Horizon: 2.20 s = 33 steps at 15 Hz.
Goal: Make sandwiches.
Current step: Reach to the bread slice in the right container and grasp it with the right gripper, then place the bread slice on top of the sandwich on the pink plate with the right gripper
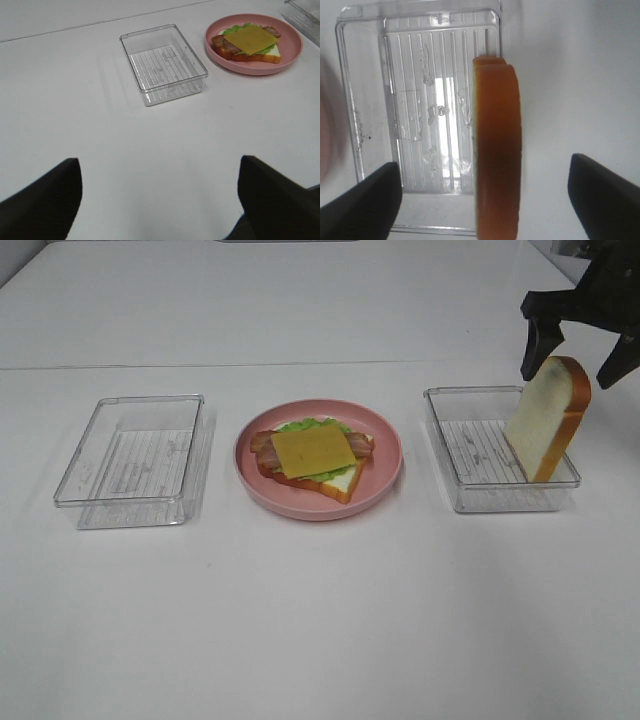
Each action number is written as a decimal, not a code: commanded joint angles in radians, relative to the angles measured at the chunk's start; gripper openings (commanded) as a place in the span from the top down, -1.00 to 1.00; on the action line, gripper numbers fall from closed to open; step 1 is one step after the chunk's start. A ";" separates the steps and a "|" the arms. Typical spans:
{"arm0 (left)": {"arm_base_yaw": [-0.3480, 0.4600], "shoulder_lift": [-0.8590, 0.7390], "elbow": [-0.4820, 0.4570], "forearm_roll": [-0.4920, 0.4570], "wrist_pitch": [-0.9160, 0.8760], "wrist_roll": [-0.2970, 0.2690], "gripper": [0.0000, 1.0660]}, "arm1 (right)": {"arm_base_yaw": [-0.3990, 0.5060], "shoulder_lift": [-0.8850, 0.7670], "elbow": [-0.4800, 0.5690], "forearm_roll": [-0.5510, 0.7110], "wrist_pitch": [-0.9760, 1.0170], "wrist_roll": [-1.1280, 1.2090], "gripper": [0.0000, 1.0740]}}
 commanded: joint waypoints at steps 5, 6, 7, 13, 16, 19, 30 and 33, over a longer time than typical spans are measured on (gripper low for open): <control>-0.001 -0.010 0.002 0.003 -0.010 -0.008 -0.51 | -0.003 0.054 -0.003 0.000 -0.021 -0.022 0.11; -0.001 -0.010 0.002 0.003 -0.010 -0.008 -0.51 | -0.003 0.054 -0.003 -0.001 -0.018 -0.022 0.36; -0.001 -0.010 0.002 0.003 -0.010 -0.008 -0.51 | -0.003 0.054 -0.003 -0.001 -0.015 -0.020 0.48; -0.001 -0.010 0.002 0.003 -0.010 -0.008 -0.51 | -0.002 0.022 -0.005 0.019 -0.006 -0.019 1.00; -0.001 -0.010 0.002 0.003 -0.010 -0.008 -0.51 | -0.001 -0.059 -0.004 0.150 -0.014 -0.032 1.00; -0.001 -0.010 0.002 0.003 -0.010 -0.008 -0.51 | 0.000 -0.105 -0.004 0.368 -0.014 -0.102 1.00; -0.001 -0.010 0.002 0.003 -0.010 -0.008 -0.51 | 0.197 -0.107 0.405 1.064 -0.358 -0.386 1.00; -0.001 -0.010 0.002 0.003 -0.010 -0.008 -0.51 | 0.311 -0.107 0.460 1.136 -0.548 -0.386 1.00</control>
